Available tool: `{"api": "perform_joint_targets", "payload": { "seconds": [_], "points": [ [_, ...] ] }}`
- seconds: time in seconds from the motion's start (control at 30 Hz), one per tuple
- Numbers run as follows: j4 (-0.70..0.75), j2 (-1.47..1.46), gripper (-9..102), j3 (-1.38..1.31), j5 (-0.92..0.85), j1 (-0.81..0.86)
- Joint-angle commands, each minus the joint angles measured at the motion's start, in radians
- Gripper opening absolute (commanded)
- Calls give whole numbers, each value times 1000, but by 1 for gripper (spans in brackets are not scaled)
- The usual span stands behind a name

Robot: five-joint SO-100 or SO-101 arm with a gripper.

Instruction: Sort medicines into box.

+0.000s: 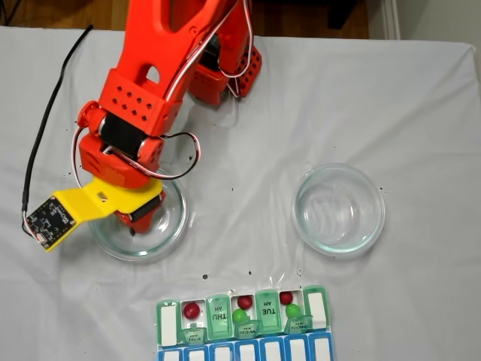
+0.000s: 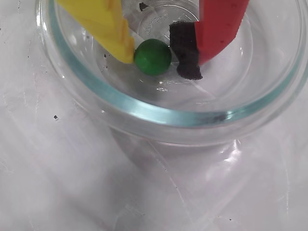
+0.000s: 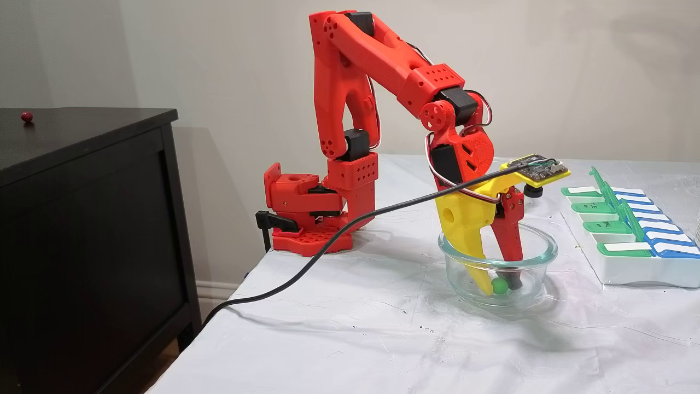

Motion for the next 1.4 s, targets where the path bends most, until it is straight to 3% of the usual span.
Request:
{"api": "perform_joint_targets", "payload": {
  "seconds": [0.0, 0.1, 0.43, 0.9, 1.2, 1.37],
  "points": [
    [-6, 14, 11, -23, 2, -15],
    [-8, 11, 0, -25, 3, -18],
    [-2, 61, 0, -20, 66, -20],
    [115, 572, 0, -23, 357, -106],
    [140, 383, 0, -184, 687, -265],
    [51, 307, 0, -216, 821, -337]
  ]
}}
